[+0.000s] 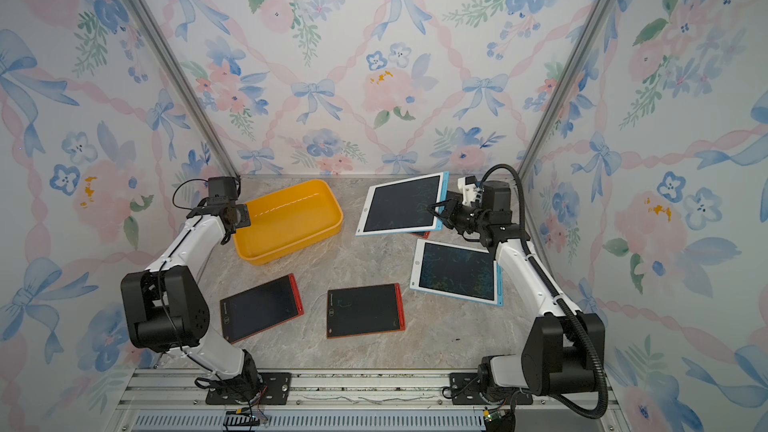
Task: Take out the writing tablet from the storage box
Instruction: Place the storage box at the center of the board, then place the writing tablet at the center of the board.
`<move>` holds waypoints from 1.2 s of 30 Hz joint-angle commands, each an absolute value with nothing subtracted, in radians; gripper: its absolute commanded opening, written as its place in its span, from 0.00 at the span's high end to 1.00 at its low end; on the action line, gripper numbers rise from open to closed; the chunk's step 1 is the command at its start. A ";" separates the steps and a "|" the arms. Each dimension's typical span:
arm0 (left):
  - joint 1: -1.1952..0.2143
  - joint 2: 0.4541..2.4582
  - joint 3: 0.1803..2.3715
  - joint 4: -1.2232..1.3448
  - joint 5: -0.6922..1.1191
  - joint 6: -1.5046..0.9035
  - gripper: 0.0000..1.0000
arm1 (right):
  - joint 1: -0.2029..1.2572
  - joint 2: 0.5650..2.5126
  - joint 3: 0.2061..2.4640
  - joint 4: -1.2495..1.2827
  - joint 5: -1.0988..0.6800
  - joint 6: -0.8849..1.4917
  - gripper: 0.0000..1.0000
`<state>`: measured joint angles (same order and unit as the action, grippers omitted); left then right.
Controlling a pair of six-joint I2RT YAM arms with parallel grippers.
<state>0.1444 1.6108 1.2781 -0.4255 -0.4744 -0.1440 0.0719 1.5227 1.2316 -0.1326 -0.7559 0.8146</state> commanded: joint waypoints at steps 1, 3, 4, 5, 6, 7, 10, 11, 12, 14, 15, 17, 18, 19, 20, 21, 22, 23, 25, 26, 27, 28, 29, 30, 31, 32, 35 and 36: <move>0.107 1.558 1.290 -0.463 -0.419 -0.185 0.06 | 0.065 1.498 1.201 -0.163 -0.787 0.806 0.97; 0.079 1.539 1.289 -0.466 -0.391 -0.200 0.02 | 0.065 1.486 1.186 -0.194 -0.783 0.790 0.97; 0.066 1.533 1.289 -0.465 -0.384 -0.205 0.02 | 0.066 1.481 1.180 -0.207 -0.779 0.781 0.97; 0.050 1.526 1.288 -0.467 -0.382 -0.212 0.02 | 0.066 1.477 1.172 -0.220 -0.775 0.773 0.97; 0.036 1.519 1.288 -0.466 -0.379 -0.221 0.02 | 0.066 1.476 1.166 -0.237 -0.778 0.763 0.97; 0.025 1.515 1.286 -0.467 -0.371 -0.228 0.02 | 0.068 1.474 1.161 -0.249 -0.778 0.755 0.97; -0.004 1.506 1.286 -0.467 -0.316 -0.256 0.02 | 0.085 1.468 1.122 -0.242 -0.773 0.758 0.97; -0.015 1.503 1.284 -0.467 -0.299 -0.269 0.02 | 0.092 1.468 1.113 -0.237 -0.772 0.760 0.97; -0.028 1.500 1.284 -0.467 -0.287 -0.278 0.02 | 0.101 1.470 1.100 -0.231 -0.766 0.763 0.97; -0.054 1.499 1.279 -0.466 -0.270 -0.288 0.02 | 0.116 1.478 1.073 -0.202 -0.764 0.783 0.97; -0.068 1.500 1.278 -0.467 -0.261 -0.291 0.02 | 0.123 1.484 1.058 -0.175 -0.767 0.801 0.97; -0.092 1.495 1.275 -0.466 -0.256 -0.298 0.02 | 0.137 1.499 1.027 -0.123 -0.768 0.836 0.97; -0.103 1.495 1.272 -0.465 -0.254 -0.303 0.02 | 0.144 1.509 1.012 -0.092 -0.772 0.857 0.97; -0.112 1.494 1.270 -0.466 -0.247 -0.305 0.02 | 0.150 1.519 0.998 -0.065 -0.773 0.872 0.98; -0.121 1.495 1.267 -0.467 -0.240 -0.308 0.02 | 0.157 1.530 0.984 -0.037 -0.775 0.893 0.98; -0.130 1.494 1.263 -0.466 -0.235 -0.311 0.02 | 0.165 1.540 0.972 -0.003 -0.777 0.913 0.98; -0.137 1.493 1.257 -0.465 -0.235 -0.313 0.02 | 0.172 1.549 0.962 0.029 -0.778 0.926 0.98; -0.142 1.492 1.252 -0.466 -0.237 -0.314 0.02 | 0.181 1.561 0.959 0.043 -0.777 0.934 0.98; -0.147 1.490 1.243 -0.466 -0.234 -0.314 0.02 | 0.195 1.581 0.962 0.044 -0.765 0.931 0.98; -0.149 1.490 1.238 -0.465 -0.233 -0.316 0.02 | 0.202 1.592 0.962 0.045 -0.757 0.928 0.98; -0.150 1.489 1.235 -0.465 -0.229 -0.318 0.02 | 0.208 1.603 0.964 0.046 -0.749 0.924 0.98; -0.152 1.493 1.233 -0.465 -0.228 -0.318 0.02 | 0.212 1.613 0.967 0.044 -0.744 0.919 0.98; -0.153 1.494 1.230 -0.465 -0.226 -0.318 0.02 | 0.218 1.623 0.971 0.041 -0.736 0.912 0.98; -0.155 1.495 1.226 -0.465 -0.227 -0.318 0.02 | 0.223 1.635 0.971 0.044 -0.730 0.909 0.98; -0.154 1.494 1.222 -0.466 -0.226 -0.319 0.02 | 0.227 1.644 0.972 0.050 -0.725 0.906 0.98; -0.155 1.493 1.217 -0.465 -0.223 -0.324 0.02 | 0.232 1.649 0.971 0.058 -0.720 0.904 0.97; -0.158 1.466 1.190 -0.467 -0.227 -0.345 0.02 | 0.245 1.699 0.971 0.081 -0.708 0.908 0.97; -0.157 1.452 1.176 -0.467 -0.228 -0.354 0.02 | 0.251 1.711 0.972 0.092 -0.705 0.909 0.98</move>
<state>-0.1513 1.5047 1.2079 -0.4435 -0.2340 -0.3195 0.2314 1.6535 0.9611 0.0551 -0.7315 0.9028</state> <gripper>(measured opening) 0.979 0.082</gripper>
